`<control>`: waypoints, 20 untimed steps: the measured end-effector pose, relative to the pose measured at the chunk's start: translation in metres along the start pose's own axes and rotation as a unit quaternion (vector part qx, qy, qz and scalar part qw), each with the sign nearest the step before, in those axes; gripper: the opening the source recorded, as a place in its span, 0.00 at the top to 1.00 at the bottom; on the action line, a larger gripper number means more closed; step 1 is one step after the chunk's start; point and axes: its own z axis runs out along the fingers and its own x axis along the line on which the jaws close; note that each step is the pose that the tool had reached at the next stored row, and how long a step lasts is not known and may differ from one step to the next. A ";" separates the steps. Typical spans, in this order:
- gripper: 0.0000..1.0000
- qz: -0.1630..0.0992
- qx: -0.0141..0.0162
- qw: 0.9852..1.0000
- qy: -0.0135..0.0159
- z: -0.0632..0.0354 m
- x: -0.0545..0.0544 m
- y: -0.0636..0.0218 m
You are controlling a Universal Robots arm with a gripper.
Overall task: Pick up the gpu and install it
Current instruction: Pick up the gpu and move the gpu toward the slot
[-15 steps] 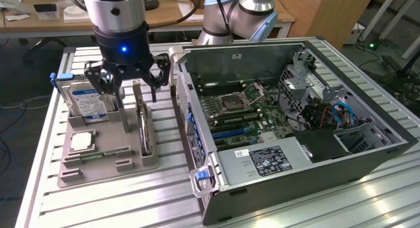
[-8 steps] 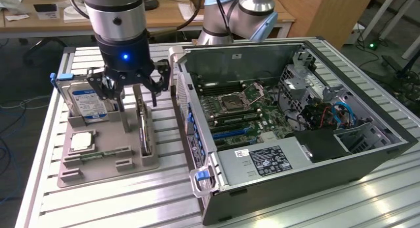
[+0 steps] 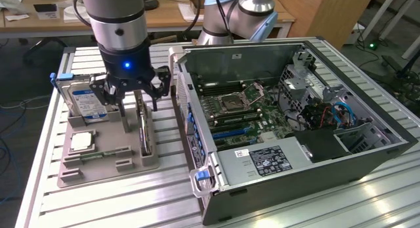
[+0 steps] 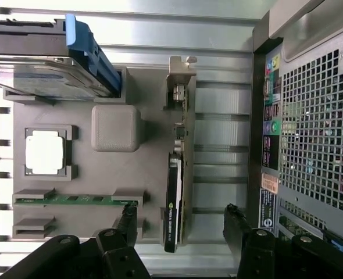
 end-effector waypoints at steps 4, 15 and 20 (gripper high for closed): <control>0.29 0.000 0.000 1.000 0.000 0.0074 0.000 -0.0003; 0.29 0.000 0.000 1.000 0.000 0.0249 0.001 -0.0012; 0.29 0.000 0.000 1.000 0.000 0.0339 0.001 -0.0020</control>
